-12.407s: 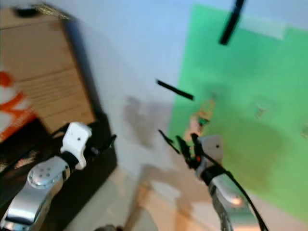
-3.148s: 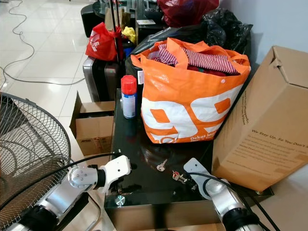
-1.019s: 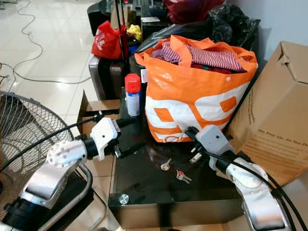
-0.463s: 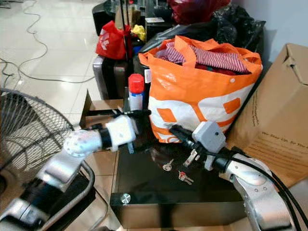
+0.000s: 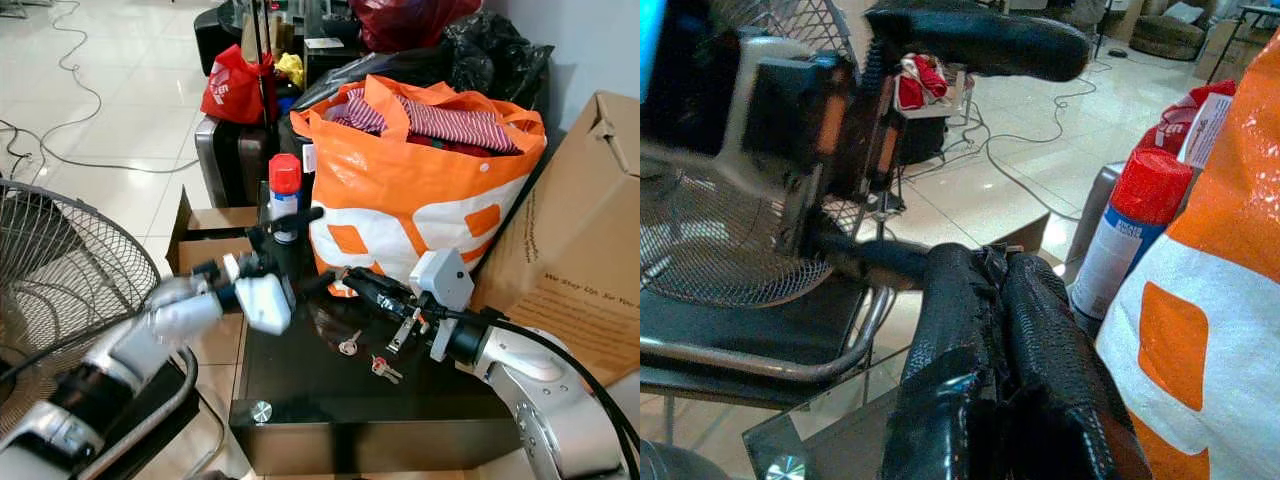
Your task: Hang keys on a hook
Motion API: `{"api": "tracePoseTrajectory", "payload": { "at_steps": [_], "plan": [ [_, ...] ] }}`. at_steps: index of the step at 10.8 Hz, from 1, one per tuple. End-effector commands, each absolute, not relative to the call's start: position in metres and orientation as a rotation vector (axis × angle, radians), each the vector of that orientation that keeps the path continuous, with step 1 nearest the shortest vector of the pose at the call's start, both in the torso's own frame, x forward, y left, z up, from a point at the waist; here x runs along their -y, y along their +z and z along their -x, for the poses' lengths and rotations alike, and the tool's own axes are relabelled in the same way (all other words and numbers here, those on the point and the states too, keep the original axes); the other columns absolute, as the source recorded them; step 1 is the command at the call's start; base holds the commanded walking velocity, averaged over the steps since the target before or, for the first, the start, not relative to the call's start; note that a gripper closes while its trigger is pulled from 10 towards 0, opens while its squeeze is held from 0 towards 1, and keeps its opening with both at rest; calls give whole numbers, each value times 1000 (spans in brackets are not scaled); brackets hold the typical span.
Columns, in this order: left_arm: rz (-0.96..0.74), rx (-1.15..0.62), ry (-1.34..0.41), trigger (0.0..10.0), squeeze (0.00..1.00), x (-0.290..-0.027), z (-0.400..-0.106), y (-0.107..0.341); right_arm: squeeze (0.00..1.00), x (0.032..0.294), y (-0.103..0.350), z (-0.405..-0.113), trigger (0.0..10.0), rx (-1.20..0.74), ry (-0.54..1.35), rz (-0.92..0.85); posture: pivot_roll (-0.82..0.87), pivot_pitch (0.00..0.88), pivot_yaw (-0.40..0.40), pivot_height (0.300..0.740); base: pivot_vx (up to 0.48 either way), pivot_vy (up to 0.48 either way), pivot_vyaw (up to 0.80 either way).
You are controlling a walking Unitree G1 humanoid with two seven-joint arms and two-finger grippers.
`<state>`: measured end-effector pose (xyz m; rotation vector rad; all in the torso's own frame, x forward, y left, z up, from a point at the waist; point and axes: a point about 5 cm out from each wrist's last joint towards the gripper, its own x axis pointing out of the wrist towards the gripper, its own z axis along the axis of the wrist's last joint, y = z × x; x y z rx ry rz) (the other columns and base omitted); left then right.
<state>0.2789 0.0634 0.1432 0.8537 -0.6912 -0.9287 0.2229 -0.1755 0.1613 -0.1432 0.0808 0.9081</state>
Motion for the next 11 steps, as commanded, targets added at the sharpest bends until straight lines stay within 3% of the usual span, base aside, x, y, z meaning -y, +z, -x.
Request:
{"api": "tracePoseTrajectory", "payload": {
  "at_steps": [1, 4, 5, 6, 7, 8, 10, 11],
  "plan": [
    [-865, 736, -911, 10000, 0, -66, -277, 143, 0, 178, 165, -222, 0, -84, 920, 152, -158, 0, -21, 740, 0, 0, 0],
    [-608, 577, -791, 10000, 0, -88, -273, 123, 0, 174, 167, -225, 0, -84, 938, 174, -155, 0, -13, 740, 0, 0, 0],
    [-587, 542, -830, 10000, 0, -89, -274, 120, 0, 174, 168, -226, 0, -80, 933, 173, -150, 0, -17, 740, 0, 0, 0],
    [-593, 555, -864, 4000, 0, -86, -274, 121, 0, 173, 169, -228, 0, -75, 930, 175, -154, 0, -15, 740, 0, 0, 0],
    [-598, 565, -901, 2118, 0, -82, -275, 123, 0, 173, 171, -228, 0, -75, 923, 177, -158, 0, -10, 740, 0, 0, 0],
    [-586, 557, -924, 3882, 0, -80, -278, 124, 0, 174, 171, -227, 0, -75, 919, 175, -164, 0, -4, 740, 0, 0, 0],
    [-583, 551, -969, 941, 0, -75, -281, 124, 0, 174, 173, -225, 0, -73, 916, 175, -183, 0, 10, 740, 0, 0, 0],
    [-584, 559, -982, 0, 0, -73, -284, 126, 0, 173, 174, -225, 0, -70, 913, 176, -192, 0, 20, 740, 0, 0, 0]
  ]
}}
